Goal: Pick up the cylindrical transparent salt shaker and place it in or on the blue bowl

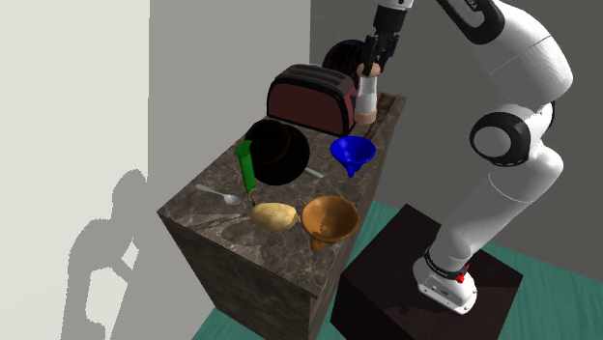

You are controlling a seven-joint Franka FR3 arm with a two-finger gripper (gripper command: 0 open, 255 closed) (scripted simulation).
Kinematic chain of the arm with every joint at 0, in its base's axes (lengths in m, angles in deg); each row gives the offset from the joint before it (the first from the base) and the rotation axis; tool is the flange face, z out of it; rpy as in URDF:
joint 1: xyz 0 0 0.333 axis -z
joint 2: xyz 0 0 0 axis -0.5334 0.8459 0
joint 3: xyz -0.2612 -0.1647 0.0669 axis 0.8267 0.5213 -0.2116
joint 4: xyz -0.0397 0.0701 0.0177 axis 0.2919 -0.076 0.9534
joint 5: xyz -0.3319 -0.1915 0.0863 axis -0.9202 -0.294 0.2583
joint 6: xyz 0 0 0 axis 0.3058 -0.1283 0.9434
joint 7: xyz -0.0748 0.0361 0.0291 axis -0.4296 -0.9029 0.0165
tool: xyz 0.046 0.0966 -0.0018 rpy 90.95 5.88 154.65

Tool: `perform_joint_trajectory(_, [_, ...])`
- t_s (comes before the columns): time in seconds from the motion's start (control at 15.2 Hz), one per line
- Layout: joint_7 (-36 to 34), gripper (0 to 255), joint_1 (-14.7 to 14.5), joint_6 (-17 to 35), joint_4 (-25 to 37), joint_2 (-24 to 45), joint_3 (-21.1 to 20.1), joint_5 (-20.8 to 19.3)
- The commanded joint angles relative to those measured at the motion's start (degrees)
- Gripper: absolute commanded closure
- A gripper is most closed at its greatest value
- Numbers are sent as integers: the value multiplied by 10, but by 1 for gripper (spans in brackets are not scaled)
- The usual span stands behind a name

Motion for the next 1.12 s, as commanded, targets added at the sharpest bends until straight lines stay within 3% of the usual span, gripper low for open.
perform_joint_trajectory(0.0, [8, 255, 1, 19, -38, -18, 1, -3])
perform_joint_trajectory(1.06, [30, 255, 2, 171, -297, -124, -8, -17])
